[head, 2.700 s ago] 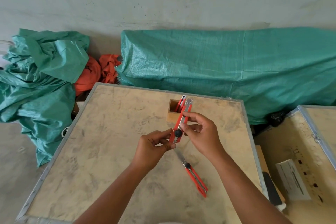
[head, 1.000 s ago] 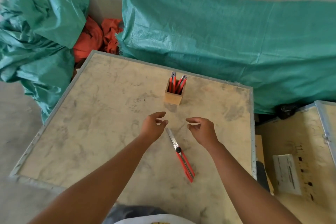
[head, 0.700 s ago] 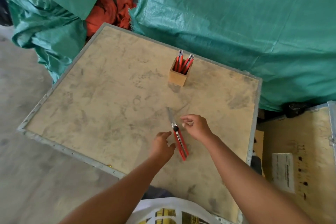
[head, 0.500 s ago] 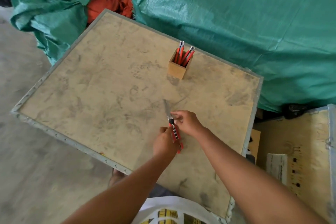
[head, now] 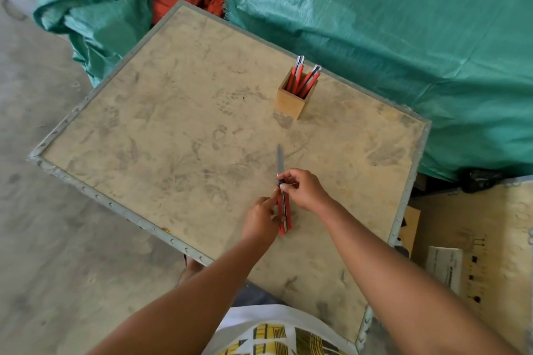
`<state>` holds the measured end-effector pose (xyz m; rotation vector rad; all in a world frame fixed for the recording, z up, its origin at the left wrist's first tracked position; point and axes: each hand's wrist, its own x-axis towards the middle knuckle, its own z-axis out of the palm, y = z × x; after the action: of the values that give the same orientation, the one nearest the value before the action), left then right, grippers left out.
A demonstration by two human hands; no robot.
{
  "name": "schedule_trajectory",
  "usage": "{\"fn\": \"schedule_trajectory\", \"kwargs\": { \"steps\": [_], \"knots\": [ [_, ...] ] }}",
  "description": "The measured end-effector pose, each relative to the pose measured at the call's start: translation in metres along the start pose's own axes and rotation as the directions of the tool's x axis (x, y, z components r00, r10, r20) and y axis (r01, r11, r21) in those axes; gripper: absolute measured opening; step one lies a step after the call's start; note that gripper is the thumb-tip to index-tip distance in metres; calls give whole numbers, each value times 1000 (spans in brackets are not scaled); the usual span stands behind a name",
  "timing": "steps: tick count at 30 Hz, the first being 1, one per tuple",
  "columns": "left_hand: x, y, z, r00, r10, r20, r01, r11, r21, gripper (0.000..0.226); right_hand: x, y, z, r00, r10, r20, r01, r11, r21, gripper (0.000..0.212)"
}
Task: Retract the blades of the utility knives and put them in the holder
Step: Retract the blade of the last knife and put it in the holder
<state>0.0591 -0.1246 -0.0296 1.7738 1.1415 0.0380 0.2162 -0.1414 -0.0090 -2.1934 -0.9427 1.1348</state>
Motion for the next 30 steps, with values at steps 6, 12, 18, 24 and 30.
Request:
{"fn": "schedule_trajectory", "kwargs": {
  "steps": [6, 12, 18, 24, 30],
  "knots": [
    [-2, 0, -40, 991, 4, 131, 34, 957, -290, 49, -17, -18, -23, 988, -16, -154, 55, 967, 250, 21],
    [-4, 21, -103, 978, 119, 173, -43, 919, -393, 44, -39, -64, -36, 958, -77, -276, 184, 903, 388, 18],
    [-7, 29, -173, 940, 220, 260, -82, 886, -456, 45, -59, -114, -31, 925, -123, -360, 278, 865, 417, 18],
    [-6, 39, -219, 917, 284, 278, -94, 834, -543, 41, -68, -155, -17, 896, -165, -412, 304, 905, 298, 20],
    [11, 50, -260, 894, 358, 270, -139, 793, -593, 40, -72, -186, 7, 878, -243, -412, 352, 911, 214, 24]
  ]
}}
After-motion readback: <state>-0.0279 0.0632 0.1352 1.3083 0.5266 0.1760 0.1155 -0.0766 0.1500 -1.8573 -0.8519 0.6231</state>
